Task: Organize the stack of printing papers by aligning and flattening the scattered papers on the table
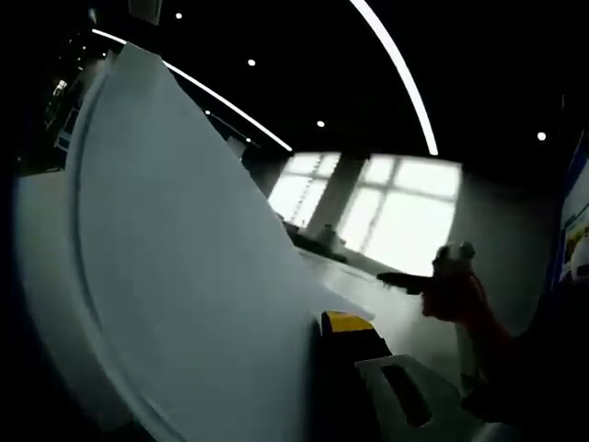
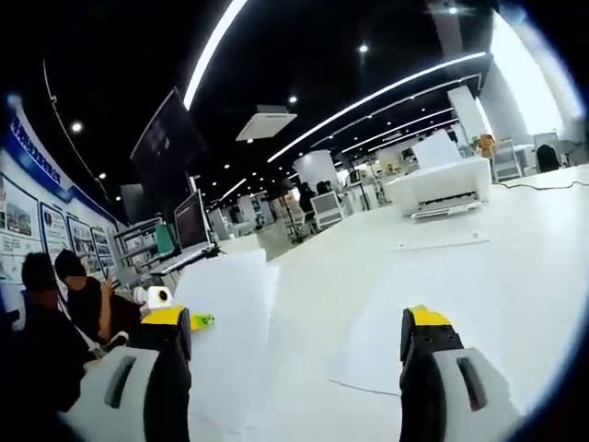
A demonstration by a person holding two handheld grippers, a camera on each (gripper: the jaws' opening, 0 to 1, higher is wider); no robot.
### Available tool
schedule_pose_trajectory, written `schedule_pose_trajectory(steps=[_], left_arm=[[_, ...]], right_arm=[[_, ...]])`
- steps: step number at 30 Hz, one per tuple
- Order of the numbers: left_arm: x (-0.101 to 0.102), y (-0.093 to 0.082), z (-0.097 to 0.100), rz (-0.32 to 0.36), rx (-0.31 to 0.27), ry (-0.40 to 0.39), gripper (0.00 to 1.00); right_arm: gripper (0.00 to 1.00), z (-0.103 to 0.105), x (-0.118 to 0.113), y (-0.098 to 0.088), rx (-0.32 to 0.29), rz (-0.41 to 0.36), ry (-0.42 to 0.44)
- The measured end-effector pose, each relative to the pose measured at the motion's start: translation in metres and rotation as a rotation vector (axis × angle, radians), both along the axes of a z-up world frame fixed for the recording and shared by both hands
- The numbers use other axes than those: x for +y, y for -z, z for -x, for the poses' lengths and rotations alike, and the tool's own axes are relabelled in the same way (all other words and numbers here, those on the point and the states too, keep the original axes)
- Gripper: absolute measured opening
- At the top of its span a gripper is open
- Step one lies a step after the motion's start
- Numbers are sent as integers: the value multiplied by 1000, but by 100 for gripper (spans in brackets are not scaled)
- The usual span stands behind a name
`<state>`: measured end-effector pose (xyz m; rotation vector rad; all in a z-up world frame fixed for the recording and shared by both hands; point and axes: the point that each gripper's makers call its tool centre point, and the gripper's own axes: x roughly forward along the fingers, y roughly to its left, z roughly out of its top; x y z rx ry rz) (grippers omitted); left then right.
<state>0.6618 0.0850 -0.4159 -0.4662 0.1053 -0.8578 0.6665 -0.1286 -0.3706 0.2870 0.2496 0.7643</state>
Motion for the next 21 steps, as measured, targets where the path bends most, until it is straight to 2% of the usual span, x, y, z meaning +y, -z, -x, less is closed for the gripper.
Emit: schedule_pose_trajectory(steps=[12, 21], left_arm=[[0, 0, 0, 0, -1, -1, 11], [1, 0, 0, -2, -1, -1, 11]], right_arm=[[90, 2, 2, 11, 15, 35, 15], [90, -9, -6, 29, 31, 88, 51]])
